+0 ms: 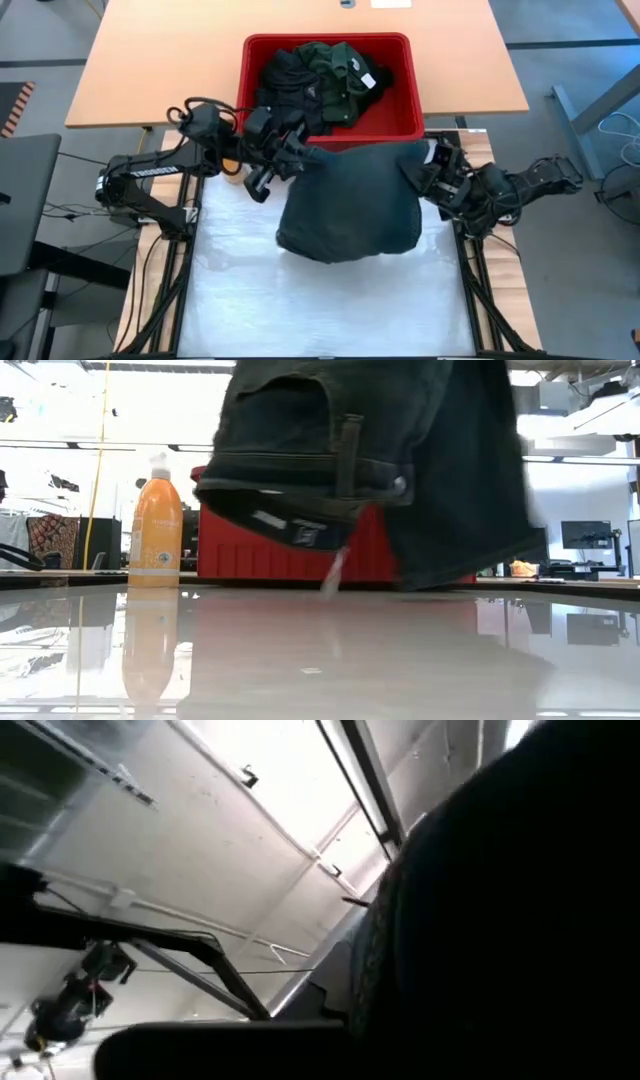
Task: Fold laundry
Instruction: Fold the blue pants
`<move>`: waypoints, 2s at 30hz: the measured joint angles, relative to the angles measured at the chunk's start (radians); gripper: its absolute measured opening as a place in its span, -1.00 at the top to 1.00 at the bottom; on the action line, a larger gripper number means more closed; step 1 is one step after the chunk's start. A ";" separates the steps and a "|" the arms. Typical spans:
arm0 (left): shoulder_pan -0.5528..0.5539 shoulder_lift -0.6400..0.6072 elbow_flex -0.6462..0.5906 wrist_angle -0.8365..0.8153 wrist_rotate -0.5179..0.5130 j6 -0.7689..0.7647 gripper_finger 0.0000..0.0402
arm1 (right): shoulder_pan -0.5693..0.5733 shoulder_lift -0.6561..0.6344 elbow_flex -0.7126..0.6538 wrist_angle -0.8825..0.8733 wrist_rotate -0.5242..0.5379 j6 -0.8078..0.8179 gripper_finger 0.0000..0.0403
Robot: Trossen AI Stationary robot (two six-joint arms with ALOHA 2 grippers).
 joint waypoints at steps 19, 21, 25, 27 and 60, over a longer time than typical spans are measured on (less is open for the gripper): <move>-0.089 0.026 -0.002 -0.010 -0.084 -0.165 0.90 | -0.006 -0.071 0.277 -0.747 -0.050 -0.370 0.88; -0.089 0.029 -0.002 -0.029 -0.084 -0.168 0.83 | -0.006 -0.069 0.278 -0.758 -0.080 -0.372 0.88; -0.089 0.031 -0.002 -0.081 -0.083 -0.163 0.61 | -0.002 -0.067 0.277 -0.778 -0.125 -0.372 0.88; -0.089 0.031 -0.002 -0.090 -0.079 -0.170 0.47 | 0.004 -0.068 0.277 -0.789 -0.124 -0.372 0.88; -0.020 0.102 -0.002 -0.210 -0.060 -0.586 -0.18 | 0.025 -0.061 0.278 -0.897 -0.174 -0.425 0.88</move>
